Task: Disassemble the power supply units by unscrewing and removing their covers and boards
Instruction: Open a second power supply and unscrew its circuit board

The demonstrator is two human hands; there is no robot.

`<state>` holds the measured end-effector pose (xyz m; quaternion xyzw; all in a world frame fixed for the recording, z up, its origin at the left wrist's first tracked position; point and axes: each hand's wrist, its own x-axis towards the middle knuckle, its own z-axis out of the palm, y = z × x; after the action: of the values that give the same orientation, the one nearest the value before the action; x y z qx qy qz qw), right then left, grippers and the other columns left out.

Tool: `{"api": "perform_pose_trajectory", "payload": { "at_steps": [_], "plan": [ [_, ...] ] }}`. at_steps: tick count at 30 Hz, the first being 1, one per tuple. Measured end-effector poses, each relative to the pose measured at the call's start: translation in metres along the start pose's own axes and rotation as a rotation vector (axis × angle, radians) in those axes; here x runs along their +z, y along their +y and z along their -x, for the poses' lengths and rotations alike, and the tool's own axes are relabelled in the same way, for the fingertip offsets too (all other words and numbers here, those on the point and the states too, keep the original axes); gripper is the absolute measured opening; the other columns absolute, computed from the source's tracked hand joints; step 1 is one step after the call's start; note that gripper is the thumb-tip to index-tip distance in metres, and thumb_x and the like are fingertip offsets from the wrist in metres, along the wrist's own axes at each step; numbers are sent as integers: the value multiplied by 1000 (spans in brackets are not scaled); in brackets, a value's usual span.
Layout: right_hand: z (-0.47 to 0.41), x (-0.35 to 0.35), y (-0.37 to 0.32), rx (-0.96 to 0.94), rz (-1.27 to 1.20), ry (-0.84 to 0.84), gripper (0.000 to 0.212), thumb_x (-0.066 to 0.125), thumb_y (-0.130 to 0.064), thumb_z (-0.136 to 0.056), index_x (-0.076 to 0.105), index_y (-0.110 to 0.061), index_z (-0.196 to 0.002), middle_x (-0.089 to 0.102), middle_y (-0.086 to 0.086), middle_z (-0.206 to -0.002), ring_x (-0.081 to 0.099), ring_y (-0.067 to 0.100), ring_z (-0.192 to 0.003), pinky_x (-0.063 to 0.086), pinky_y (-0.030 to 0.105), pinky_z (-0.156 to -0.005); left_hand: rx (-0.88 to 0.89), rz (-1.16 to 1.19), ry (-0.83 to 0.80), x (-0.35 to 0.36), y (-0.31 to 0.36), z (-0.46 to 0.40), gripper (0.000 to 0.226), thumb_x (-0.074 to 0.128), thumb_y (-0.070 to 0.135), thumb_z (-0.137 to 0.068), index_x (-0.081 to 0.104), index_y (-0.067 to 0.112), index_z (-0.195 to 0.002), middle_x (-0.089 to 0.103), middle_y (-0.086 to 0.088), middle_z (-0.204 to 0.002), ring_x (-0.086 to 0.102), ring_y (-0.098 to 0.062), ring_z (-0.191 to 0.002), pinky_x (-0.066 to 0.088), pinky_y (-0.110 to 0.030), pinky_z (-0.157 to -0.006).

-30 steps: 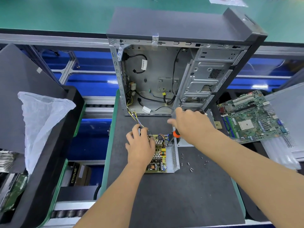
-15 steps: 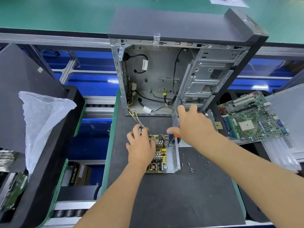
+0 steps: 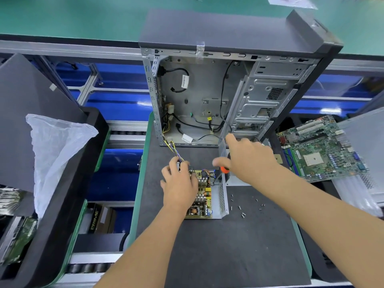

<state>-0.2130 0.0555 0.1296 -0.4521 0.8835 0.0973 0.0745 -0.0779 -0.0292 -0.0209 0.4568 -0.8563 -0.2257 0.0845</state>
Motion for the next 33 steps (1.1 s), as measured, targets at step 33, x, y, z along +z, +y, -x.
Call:
{"api": "perform_pose_trajectory", "payload": {
  "at_steps": [33],
  "plan": [
    [-7,1,5,-125,-8,-102,36,56,-40,-98,42,-20,-124,46,11,-108,47,33,-86,39,38,-65,-5,2,-4,0,1,0,38,49,35,-99,46,23,-136,25,0,-152,29,-28,-126,46,-49,-93]
  ]
}}
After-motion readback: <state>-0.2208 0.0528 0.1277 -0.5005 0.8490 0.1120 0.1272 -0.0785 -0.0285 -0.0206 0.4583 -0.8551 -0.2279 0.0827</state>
